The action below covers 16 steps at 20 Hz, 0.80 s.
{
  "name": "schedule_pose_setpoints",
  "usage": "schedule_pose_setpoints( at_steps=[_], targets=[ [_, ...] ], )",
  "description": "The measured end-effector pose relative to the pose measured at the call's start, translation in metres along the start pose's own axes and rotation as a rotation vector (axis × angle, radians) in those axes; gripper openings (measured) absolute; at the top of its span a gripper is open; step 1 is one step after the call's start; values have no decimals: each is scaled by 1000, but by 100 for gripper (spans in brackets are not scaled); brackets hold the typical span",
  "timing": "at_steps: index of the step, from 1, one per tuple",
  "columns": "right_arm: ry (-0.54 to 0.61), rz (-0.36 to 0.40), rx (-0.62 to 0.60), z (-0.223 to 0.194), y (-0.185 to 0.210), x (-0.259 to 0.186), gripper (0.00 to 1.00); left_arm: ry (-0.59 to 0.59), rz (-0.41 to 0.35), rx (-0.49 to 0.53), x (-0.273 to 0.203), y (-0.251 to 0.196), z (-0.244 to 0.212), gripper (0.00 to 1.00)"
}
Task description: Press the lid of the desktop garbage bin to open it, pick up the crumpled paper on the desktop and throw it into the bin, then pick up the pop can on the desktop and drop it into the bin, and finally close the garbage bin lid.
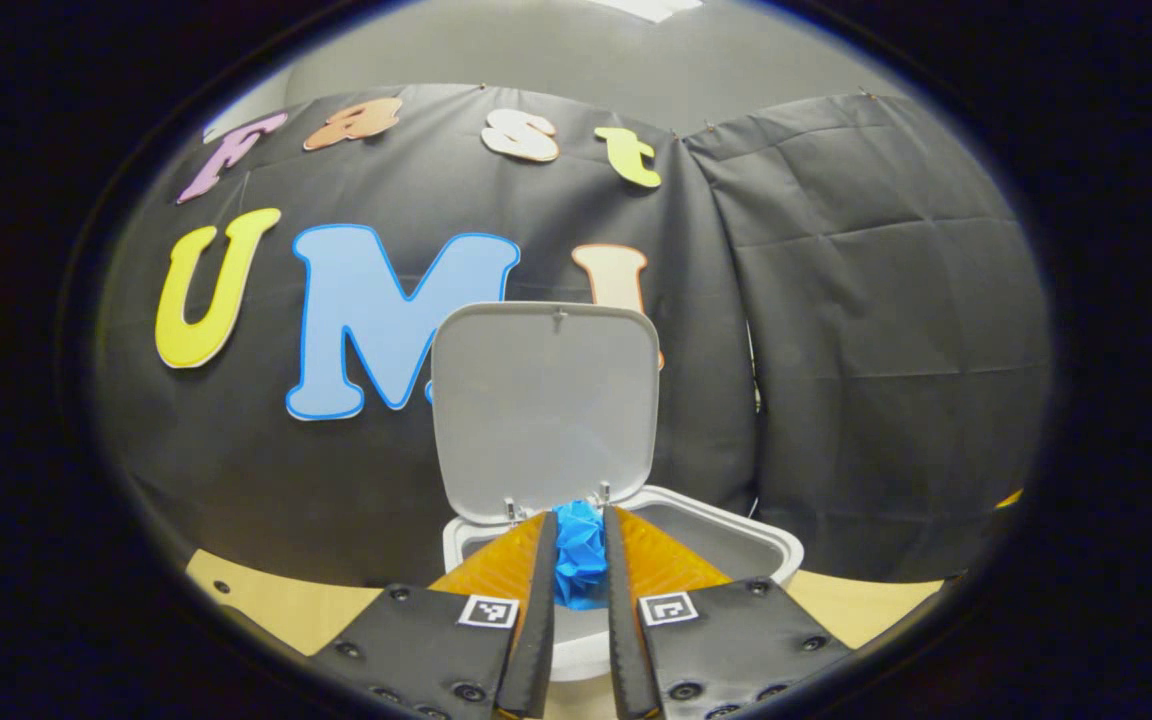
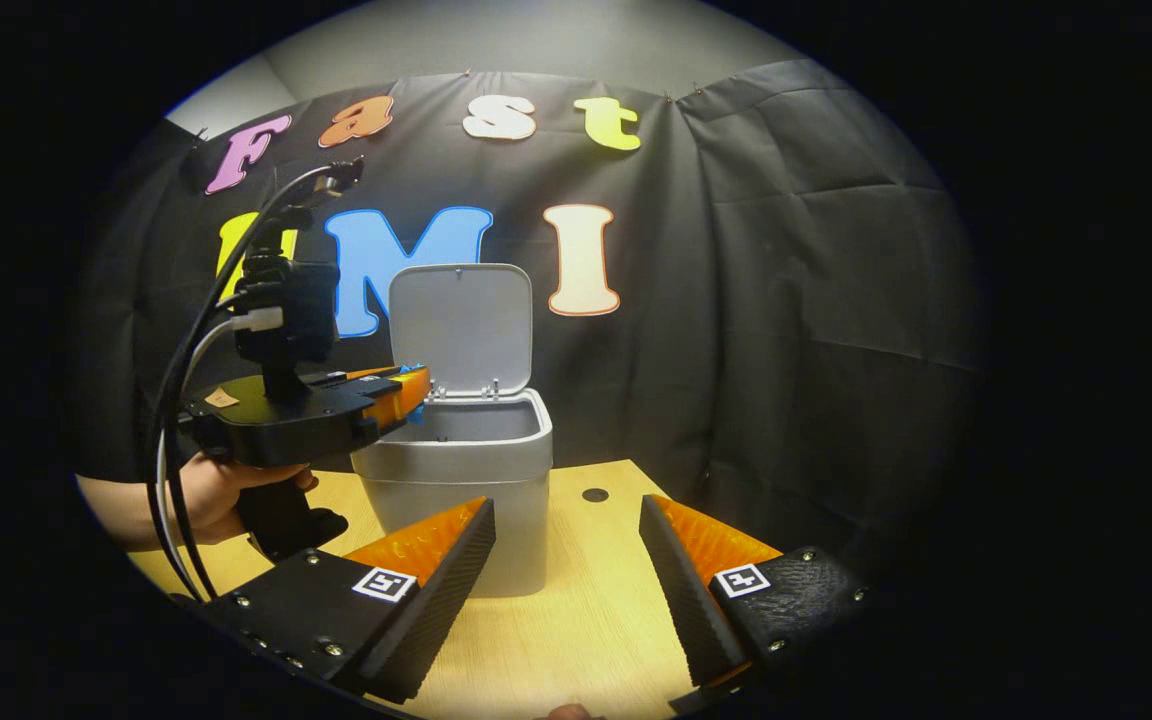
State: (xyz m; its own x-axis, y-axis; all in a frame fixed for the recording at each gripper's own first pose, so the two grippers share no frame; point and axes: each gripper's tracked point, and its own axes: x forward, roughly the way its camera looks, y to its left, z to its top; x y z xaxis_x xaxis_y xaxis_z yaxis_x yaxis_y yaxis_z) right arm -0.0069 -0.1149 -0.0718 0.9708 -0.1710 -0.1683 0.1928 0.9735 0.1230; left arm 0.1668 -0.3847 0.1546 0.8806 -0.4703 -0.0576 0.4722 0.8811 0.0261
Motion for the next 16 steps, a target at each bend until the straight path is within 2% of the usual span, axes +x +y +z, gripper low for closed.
schedule_pose_setpoints(
  at_steps=[3, 4, 8, 12, 13, 16],
  targets=[
    [-1, 0, -2, 3, 2, 0, 93, 19, -15, 2, 5, -3, -8, 34],
    [0, 0, -2, 2, 2, 0, 93, 27, -14, 6, 4, -2, -10, 40],
    [-3, 9, -1, 2, 7, -1, 93, 41, -18, 18, 2, -3, -15, 52],
    [-3, 24, -11, 3, 14, -1, 93, 54, -28, -4, -4, -3, -16, 96],
    [-5, 28, -11, 3, 16, -2, 93, 55, -29, -14, -8, -1, -15, 100],
    [0, 48, -13, 0, 24, -3, 93, 54, -21, -43, -27, 7, -10, 100]
  ],
)
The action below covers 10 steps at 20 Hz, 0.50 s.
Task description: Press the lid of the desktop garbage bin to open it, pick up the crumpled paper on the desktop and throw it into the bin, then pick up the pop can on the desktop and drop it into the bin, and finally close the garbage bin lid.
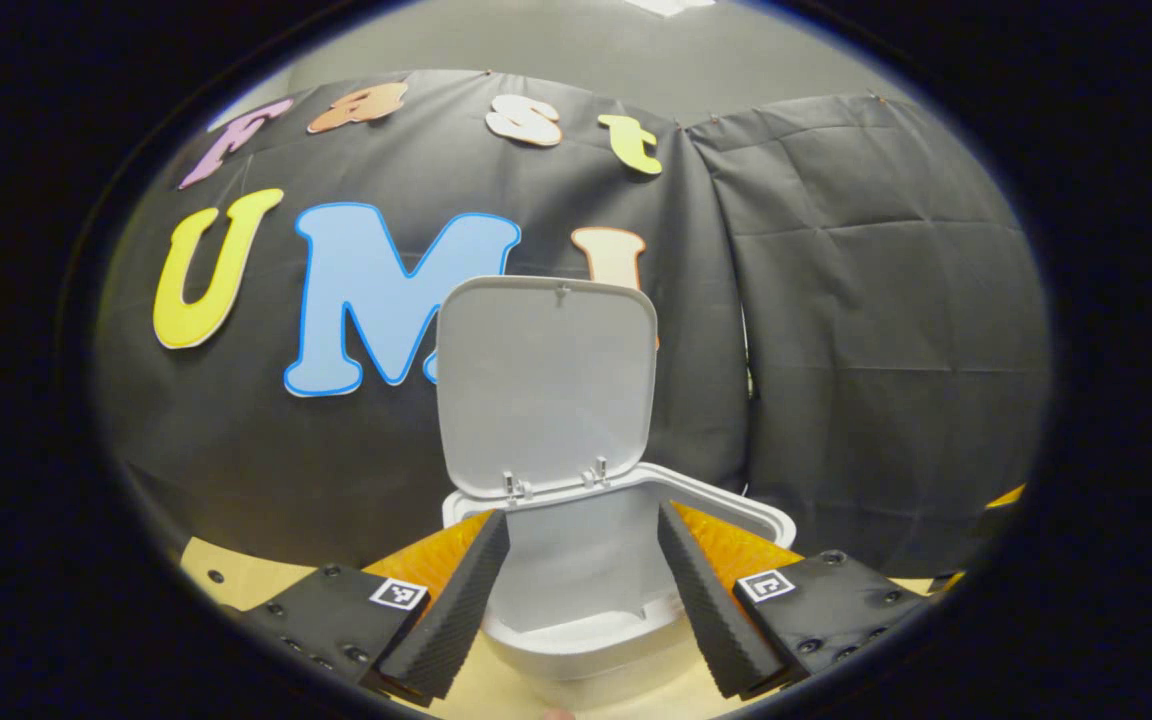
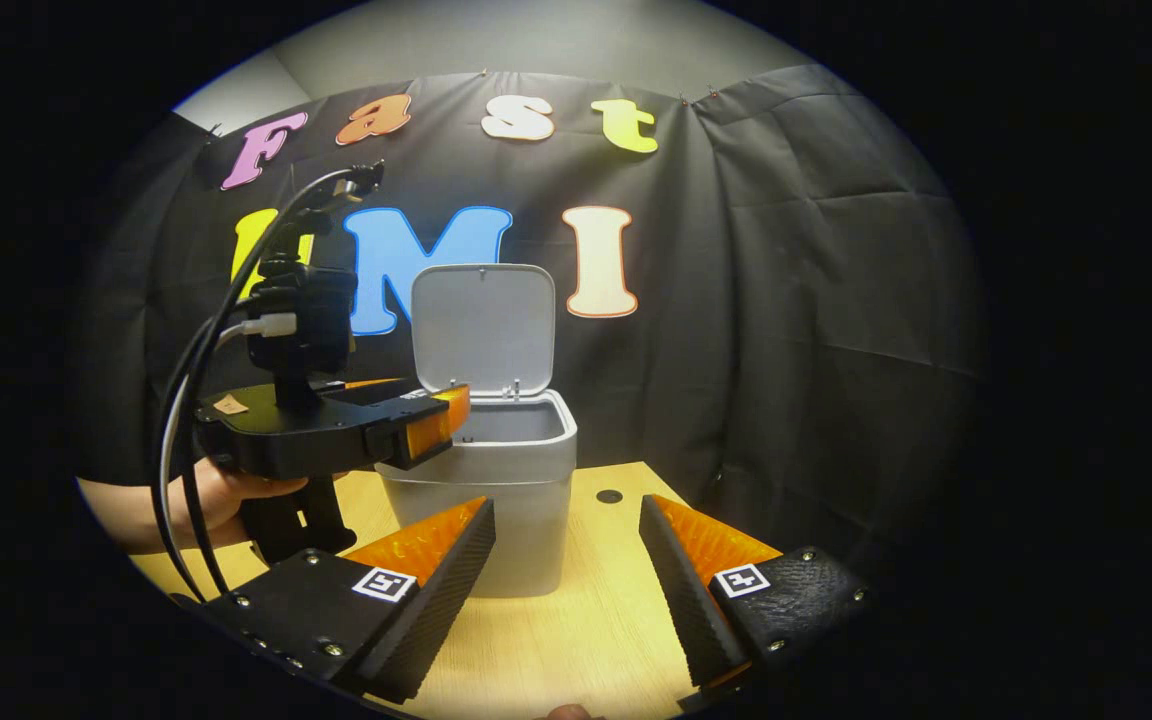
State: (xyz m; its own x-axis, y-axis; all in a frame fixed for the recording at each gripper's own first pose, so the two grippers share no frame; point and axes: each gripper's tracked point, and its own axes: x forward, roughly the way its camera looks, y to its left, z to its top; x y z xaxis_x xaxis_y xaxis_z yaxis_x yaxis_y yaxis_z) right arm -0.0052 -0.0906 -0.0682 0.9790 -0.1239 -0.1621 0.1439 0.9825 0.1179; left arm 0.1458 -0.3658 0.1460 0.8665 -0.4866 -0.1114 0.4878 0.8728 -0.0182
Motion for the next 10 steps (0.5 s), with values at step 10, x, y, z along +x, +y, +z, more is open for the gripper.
schedule_pose_setpoints(
  at_steps=[10],
  targets=[
    [69, 207, -13, -30, 74, -4, 93, 7, 90, -46, -102, 46, 14, 100]
  ],
)
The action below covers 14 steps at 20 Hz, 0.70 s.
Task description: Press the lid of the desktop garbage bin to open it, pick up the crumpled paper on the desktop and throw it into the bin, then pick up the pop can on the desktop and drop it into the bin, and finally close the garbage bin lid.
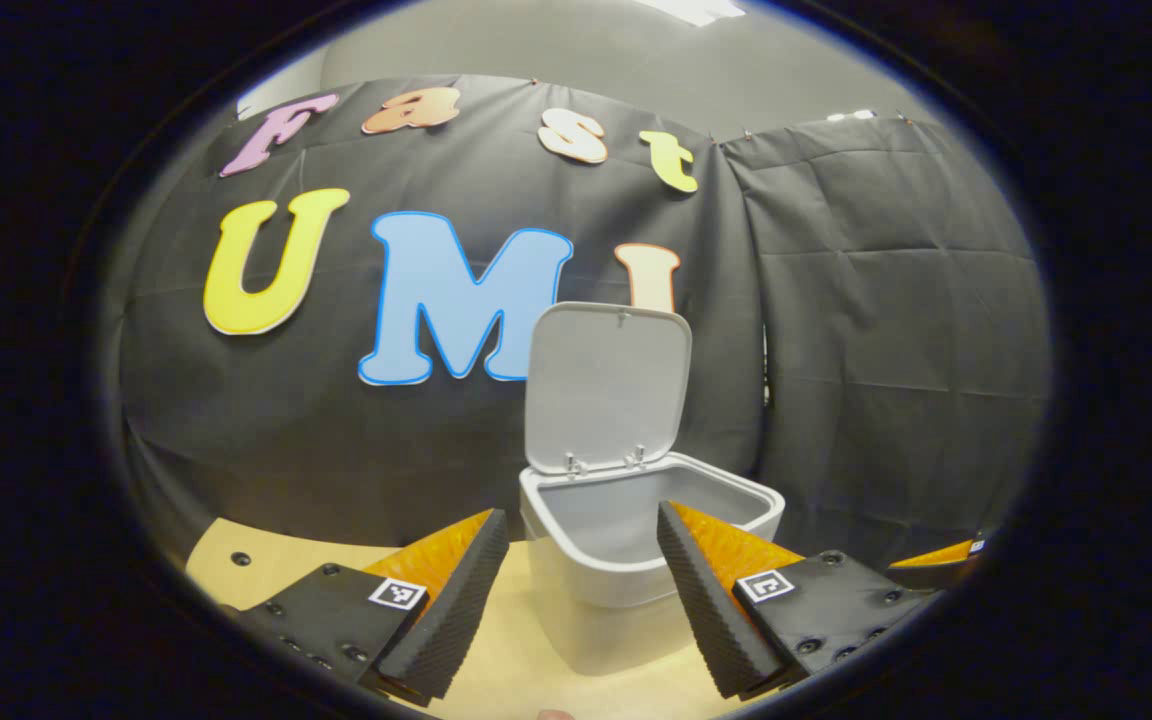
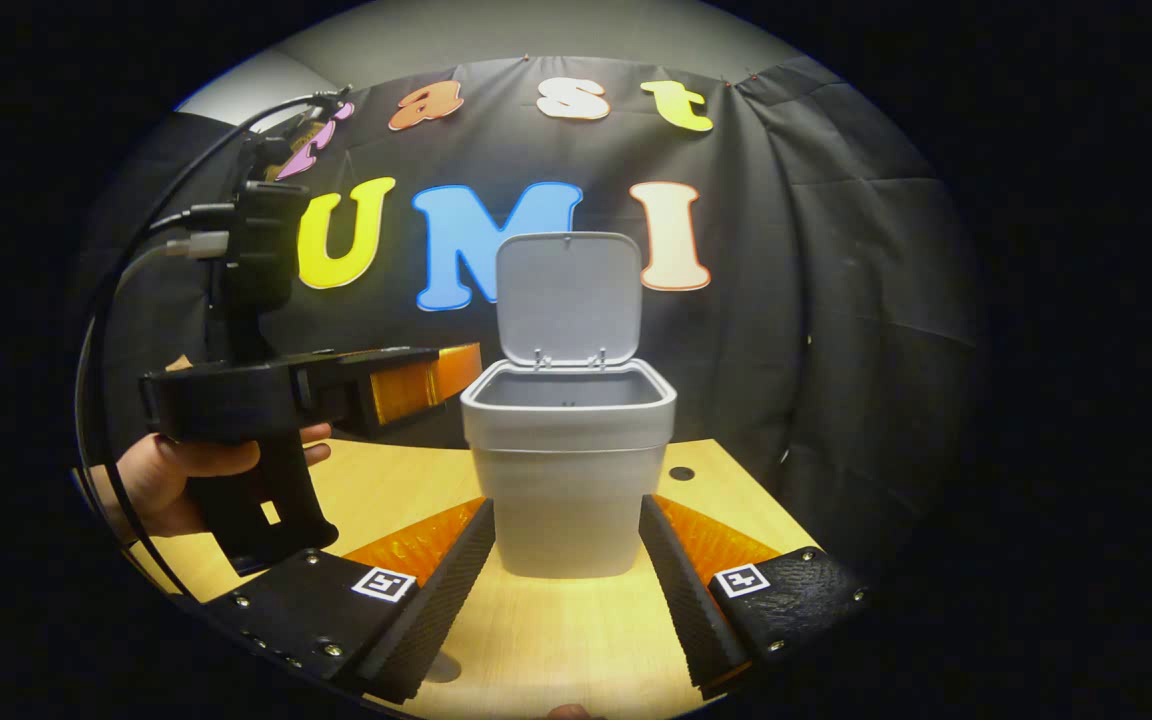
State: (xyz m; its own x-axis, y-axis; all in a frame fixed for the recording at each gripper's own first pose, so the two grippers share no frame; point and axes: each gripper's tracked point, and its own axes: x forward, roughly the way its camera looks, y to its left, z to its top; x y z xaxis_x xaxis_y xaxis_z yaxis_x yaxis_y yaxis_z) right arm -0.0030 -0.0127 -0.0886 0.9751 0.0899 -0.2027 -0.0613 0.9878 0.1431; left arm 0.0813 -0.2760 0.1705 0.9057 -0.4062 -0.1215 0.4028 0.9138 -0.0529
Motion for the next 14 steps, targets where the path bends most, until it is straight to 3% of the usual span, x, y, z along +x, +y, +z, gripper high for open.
schedule_pose_setpoints(
  at_steps=[5, 14],
  targets=[
    [52, 117, -39, -21, 41, 1, 93, 3, 52, 23, -40, 26, 4, 98],
    [262, 310, -67, -97, 101, 2, 94, 0, 122, 6, -105, 53, 1, 100]
  ],
)
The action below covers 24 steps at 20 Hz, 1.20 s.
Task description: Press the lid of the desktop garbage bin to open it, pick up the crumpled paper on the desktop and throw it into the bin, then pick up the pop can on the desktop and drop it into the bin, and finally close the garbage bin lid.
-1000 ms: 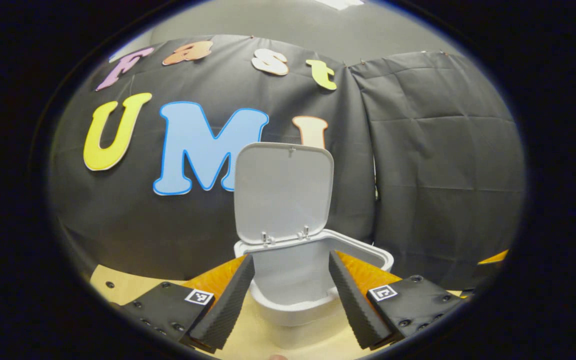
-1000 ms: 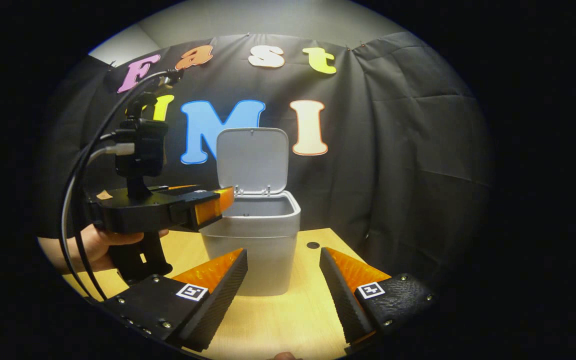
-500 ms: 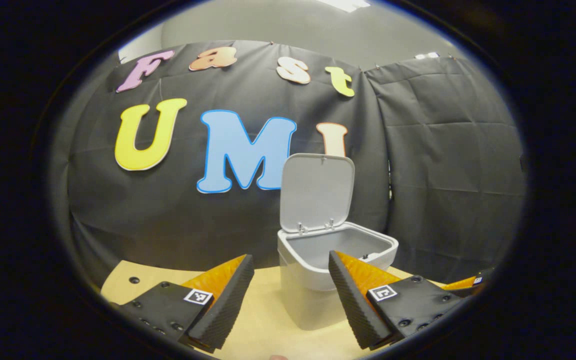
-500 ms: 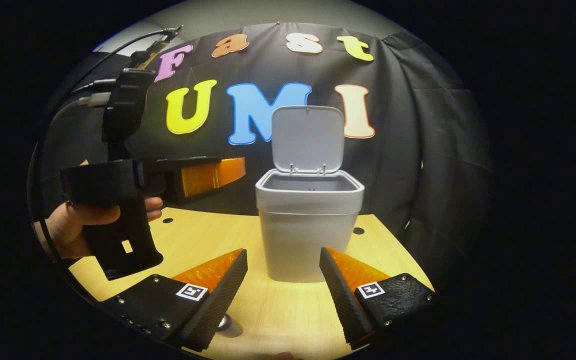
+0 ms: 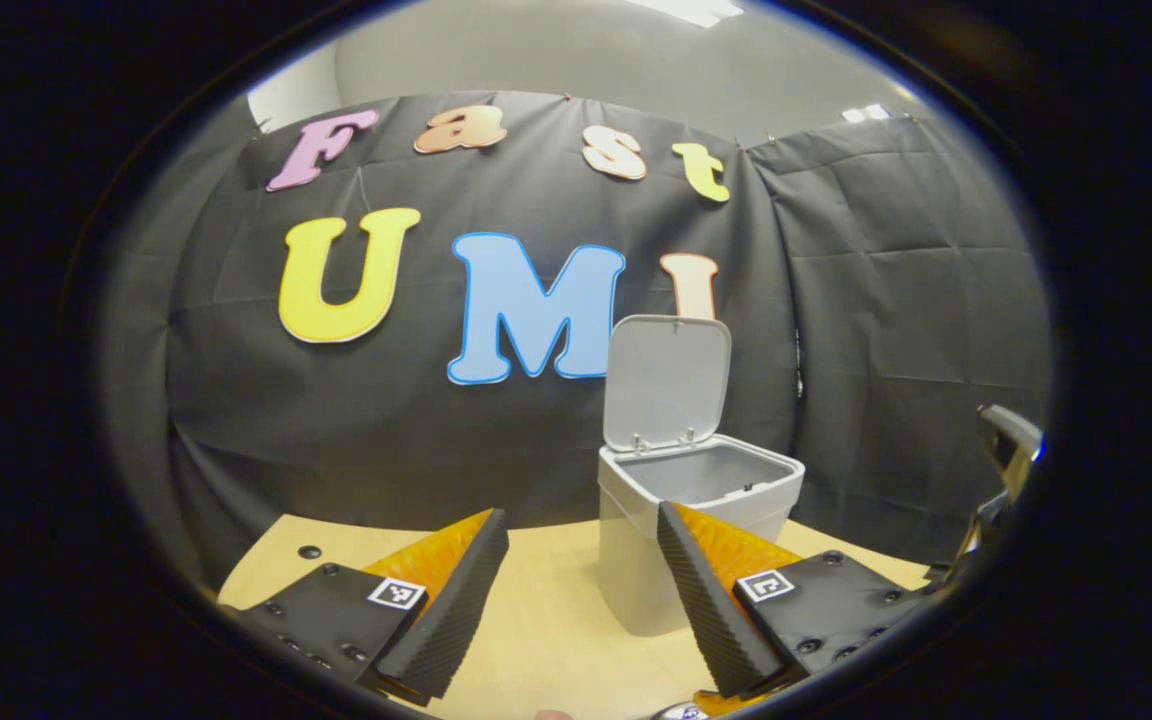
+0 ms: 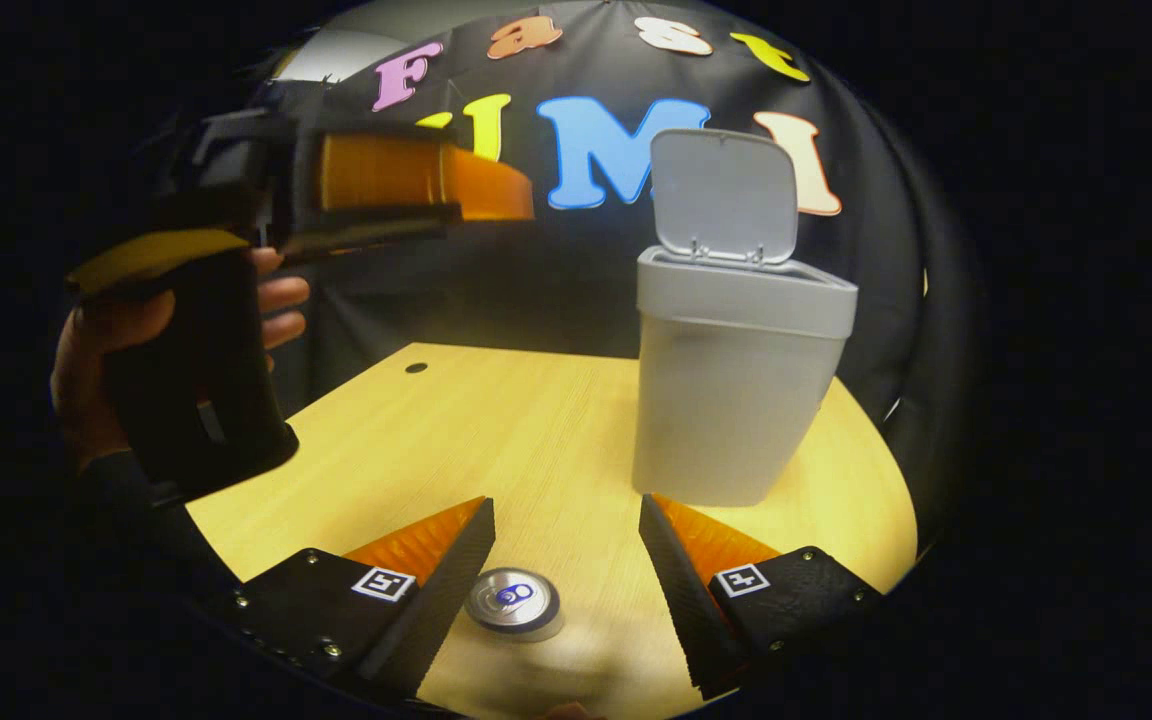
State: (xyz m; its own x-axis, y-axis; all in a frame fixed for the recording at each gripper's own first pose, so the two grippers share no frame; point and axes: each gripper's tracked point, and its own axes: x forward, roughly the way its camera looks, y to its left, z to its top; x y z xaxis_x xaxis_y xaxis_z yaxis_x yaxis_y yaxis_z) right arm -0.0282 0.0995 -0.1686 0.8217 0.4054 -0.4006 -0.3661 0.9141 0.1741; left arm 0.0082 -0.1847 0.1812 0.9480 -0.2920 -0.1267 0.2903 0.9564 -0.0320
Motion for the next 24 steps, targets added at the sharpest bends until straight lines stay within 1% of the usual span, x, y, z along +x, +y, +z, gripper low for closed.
schedule_pose_setpoints(
  at_steps=[1, 5, 6, 7, 8, 11, 16, 17, 19, 20, 22, 23, 24],
  targets=[
    [25, 16, 4, -7, 4, 2, 94, 3, 12, -9, -6, 6, -2, 97],
    [102, 59, -2, -31, 17, 11, 94, 22, 71, -45, -28, 30, -10, 97],
    [123, 72, 0, -37, 22, 14, 94, 26, 84, -49, -34, 35, -12, 100],
    [144, 76, 3, -41, 22, 15, 94, 29, 98, -50, -40, 41, -14, 100],
    [163, 79, 4, -48, 23, 15, 94, 34, 110, -47, -45, 47, -17, 98],
    [216, 91, 8, -62, 28, 20, 94, 53, 144, -29, -59, 61, -27, 100],
    [289, 79, 15, -85, 26, 27, 94, 78, 171, -23, -72, 73, -40, 100],
    [299, 77, 17, -88, 26, 27, 94, 81, 174, -28, -74, 75, -42, 98],
    [312, 73, 18, -94, 26, 28, 94, 84, 177, -30, -75, 75, -44, 98],
    [317, 70, 19, -95, 25, 29, 94, 83, 177, -27, -75, 75, -44, 100],
    [313, 64, 20, -96, 27, 31, 88, 78, 177, -19, -75, 74, -42, 100],
    [314, 63, 21, -96, 27, 31, 88, 76, 176, -16, -76, 74, -41, 100],
    [313, 64, 19, -95, 27, 30, 95, 73, 175, -15, -76, 73, -40, 100]
  ],
)
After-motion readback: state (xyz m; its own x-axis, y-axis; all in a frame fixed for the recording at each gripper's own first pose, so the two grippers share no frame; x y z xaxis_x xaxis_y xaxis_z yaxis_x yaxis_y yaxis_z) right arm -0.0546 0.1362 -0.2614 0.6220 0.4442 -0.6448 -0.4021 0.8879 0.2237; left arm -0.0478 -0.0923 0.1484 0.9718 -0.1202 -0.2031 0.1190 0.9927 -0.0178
